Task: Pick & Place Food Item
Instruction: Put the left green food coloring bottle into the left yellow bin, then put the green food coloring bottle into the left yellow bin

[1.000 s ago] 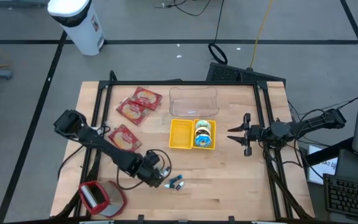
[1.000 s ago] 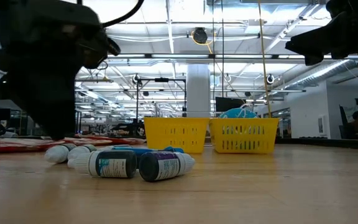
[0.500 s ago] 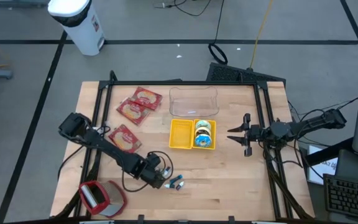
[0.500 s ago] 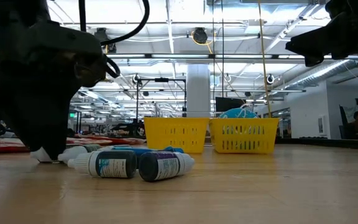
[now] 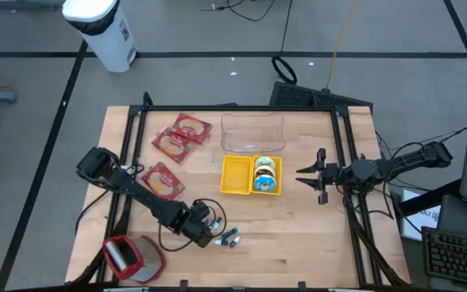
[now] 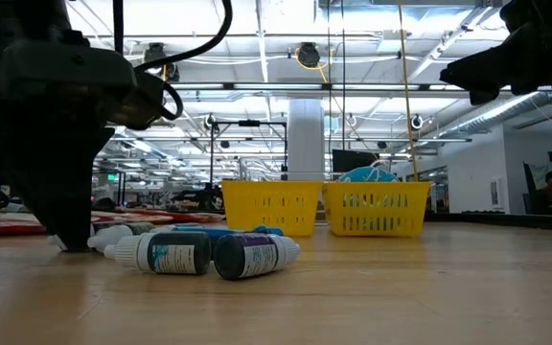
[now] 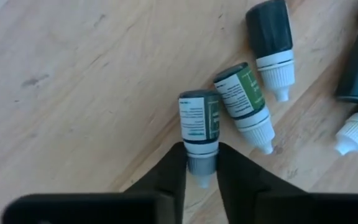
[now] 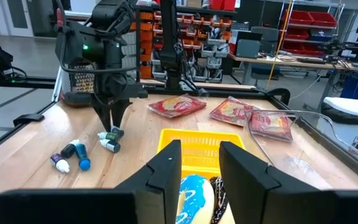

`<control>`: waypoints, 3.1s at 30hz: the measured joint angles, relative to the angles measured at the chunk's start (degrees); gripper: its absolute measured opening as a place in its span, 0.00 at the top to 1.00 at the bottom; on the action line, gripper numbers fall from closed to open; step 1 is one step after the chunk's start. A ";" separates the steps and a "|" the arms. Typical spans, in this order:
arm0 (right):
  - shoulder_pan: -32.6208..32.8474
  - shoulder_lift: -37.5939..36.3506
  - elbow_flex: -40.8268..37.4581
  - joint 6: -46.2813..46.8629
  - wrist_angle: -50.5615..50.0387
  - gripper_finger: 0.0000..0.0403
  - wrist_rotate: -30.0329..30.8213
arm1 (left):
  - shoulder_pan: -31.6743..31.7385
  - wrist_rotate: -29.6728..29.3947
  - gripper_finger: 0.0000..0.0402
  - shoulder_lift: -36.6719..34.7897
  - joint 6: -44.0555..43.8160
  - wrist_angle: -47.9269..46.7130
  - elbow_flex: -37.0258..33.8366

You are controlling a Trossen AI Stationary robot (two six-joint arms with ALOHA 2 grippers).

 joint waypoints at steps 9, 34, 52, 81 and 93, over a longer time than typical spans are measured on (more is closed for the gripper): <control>0.00 0.74 0.00 -0.03 0.02 0.77 0.02 | 0.97 -3.67 0.88 -4.99 2.67 -1.90 -0.46; 0.00 0.74 0.00 -0.14 0.09 0.77 0.07 | 23.55 -9.55 0.88 -14.28 35.06 16.18 -0.17; -0.01 0.88 0.00 -0.20 0.08 0.77 0.25 | 26.80 -4.89 0.85 -3.51 37.36 23.29 -0.11; 0.00 0.87 0.00 0.00 0.06 0.77 0.28 | 27.13 -3.37 0.65 -2.35 42.59 29.51 -0.11; -0.02 1.07 -0.02 0.04 1.33 0.77 0.15 | 18.33 12.80 0.64 -15.36 43.80 18.10 -0.02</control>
